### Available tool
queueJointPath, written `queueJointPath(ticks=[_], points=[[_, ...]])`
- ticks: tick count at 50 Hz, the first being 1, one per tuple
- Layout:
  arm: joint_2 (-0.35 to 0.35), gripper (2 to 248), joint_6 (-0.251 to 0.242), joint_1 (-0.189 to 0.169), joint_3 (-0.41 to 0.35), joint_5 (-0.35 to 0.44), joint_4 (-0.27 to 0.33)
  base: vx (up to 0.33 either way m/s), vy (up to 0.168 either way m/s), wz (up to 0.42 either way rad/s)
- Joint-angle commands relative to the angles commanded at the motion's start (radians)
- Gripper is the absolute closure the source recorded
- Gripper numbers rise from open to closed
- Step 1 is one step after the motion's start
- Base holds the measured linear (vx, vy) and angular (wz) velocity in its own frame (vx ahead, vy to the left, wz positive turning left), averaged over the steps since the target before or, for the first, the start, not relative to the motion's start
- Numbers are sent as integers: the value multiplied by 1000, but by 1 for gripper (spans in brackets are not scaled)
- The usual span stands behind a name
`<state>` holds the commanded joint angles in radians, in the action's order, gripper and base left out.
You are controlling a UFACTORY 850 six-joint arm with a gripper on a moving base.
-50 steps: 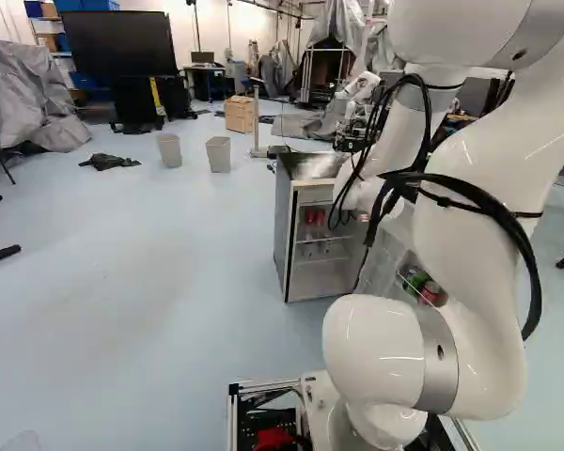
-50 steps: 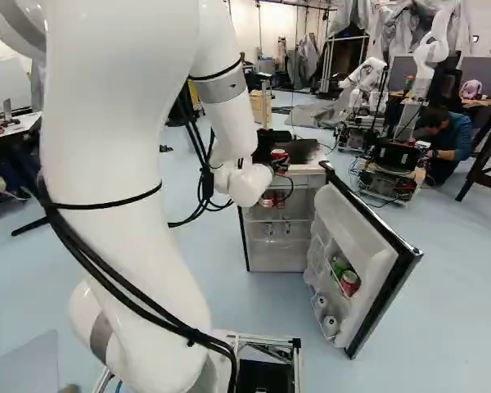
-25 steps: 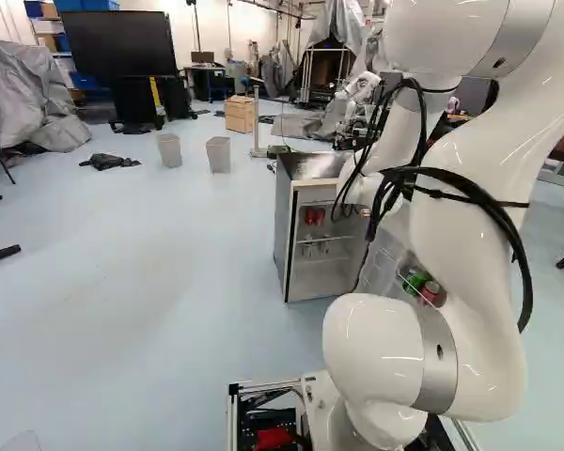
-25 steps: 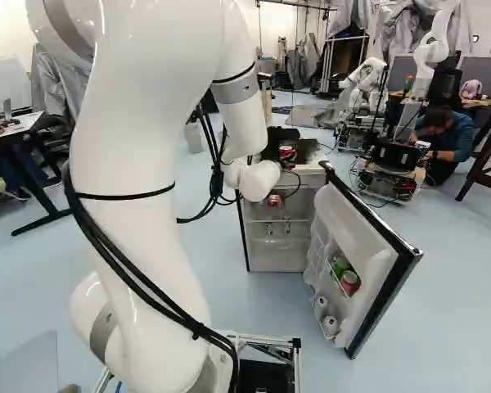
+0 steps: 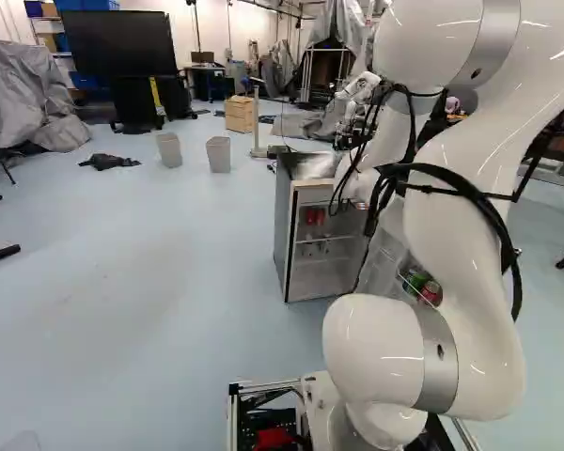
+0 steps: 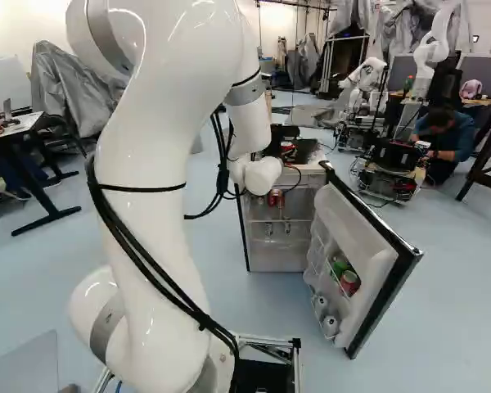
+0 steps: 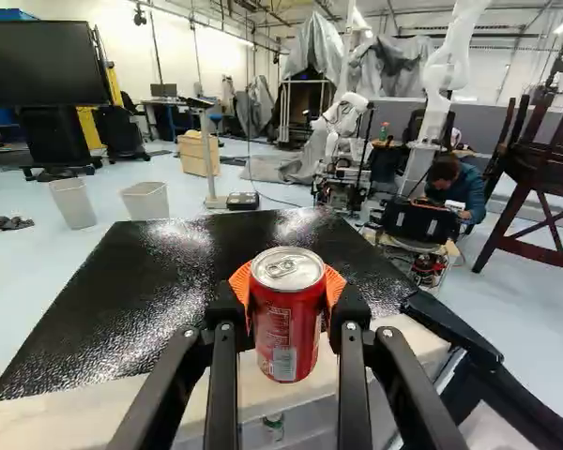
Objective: Grab a drink from the fridge
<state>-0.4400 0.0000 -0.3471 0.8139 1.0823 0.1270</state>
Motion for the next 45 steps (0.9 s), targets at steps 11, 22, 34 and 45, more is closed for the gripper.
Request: queueJointPath(ticks=[11,22,34,45], points=[[-39,153,0,8,49,0,0,0,0,0],[-60,153,0,11,66,0,0,0,0,0],[-62,150,0,11,68,0,0,0,0,0],[-62,87,0,11,68,0,0,0,0,0]])
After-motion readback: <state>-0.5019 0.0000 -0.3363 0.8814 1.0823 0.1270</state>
